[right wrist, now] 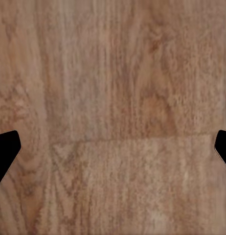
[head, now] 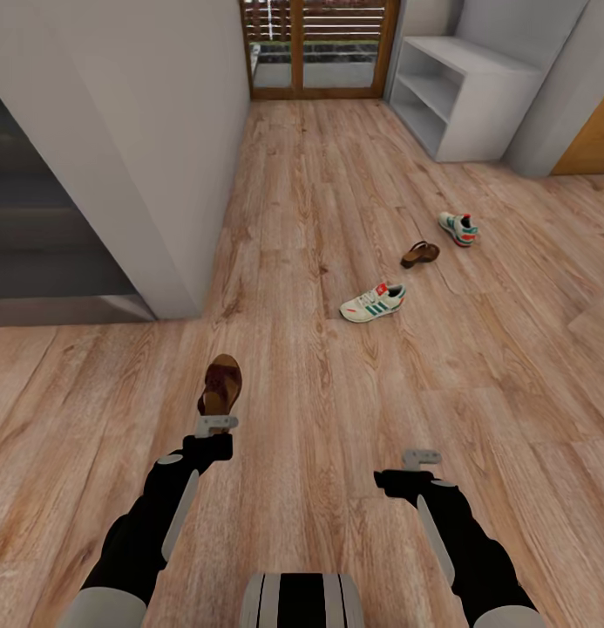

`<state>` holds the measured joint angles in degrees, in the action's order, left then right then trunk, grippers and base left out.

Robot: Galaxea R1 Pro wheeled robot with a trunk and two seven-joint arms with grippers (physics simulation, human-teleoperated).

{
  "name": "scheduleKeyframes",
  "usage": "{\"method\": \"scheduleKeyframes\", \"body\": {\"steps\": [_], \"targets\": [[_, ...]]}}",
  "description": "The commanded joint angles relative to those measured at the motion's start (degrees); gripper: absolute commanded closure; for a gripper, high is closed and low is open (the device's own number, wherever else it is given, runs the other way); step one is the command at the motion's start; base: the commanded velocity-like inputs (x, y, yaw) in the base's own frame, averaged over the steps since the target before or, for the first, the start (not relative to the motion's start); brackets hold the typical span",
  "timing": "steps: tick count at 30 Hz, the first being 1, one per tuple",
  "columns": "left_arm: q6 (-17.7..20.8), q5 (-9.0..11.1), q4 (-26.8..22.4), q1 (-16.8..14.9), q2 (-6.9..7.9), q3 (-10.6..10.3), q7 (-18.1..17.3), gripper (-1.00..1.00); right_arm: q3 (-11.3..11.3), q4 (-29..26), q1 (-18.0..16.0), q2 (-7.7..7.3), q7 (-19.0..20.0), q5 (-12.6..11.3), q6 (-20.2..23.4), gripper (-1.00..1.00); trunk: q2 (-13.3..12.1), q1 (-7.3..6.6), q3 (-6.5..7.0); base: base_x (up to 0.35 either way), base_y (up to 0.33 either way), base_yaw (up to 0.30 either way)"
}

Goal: Pick up the two gym shoes and the two sandals from the corridor floor and place them onto the hallstand (shoe rack) in the corridor, making sure they are on the rack and not on the floor. Arrange them so the two gym shoes are next to each other and the two sandals are next to each other.

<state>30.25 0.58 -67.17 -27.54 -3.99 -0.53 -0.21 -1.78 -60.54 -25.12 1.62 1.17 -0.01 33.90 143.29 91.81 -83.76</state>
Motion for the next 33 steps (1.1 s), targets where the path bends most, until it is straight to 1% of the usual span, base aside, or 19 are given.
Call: {"method": "scheduleKeyframes", "body": {"steps": [1, 5, 25, 33], "targets": [[0.3, -0.1, -0.1, 0.0, -0.02, 0.0, -0.1, 1.00, -0.2, -0.1, 0.0, 0.05, 0.1, 0.0, 0.3, -1.00, 0.0, -0.03, 0.20, 0.000, 0.000, 0.000], [0.4, -0.1, -0.1, 0.0, -0.05, 0.0, -0.1, 1.00, -0.2, -0.1, 0.0, 0.05, 0.1, 0.1, 0.3, -1.00, -0.1, -0.14, 1.32, 0.000, 0.000, 0.000], [0.4, -0.1, -0.1, 0.0, 0.00, 0.1, -0.1, 1.00, -0.2, -0.1, 0.0, 0.05, 0.1, 0.1, 0.3, -1.00, -8.1, -4.53, 6.72, 0.000, 0.000, 0.000], [0.4, -0.3, -0.1, 0.1, -0.02, 0.1, -0.1, 1.00, -0.2, 0.0, 0.0, 0.05, 0.1, 0.1, 0.3, -1.00, -8.1, -4.53, 7.48, 0.000, 0.000, 0.000]]}}
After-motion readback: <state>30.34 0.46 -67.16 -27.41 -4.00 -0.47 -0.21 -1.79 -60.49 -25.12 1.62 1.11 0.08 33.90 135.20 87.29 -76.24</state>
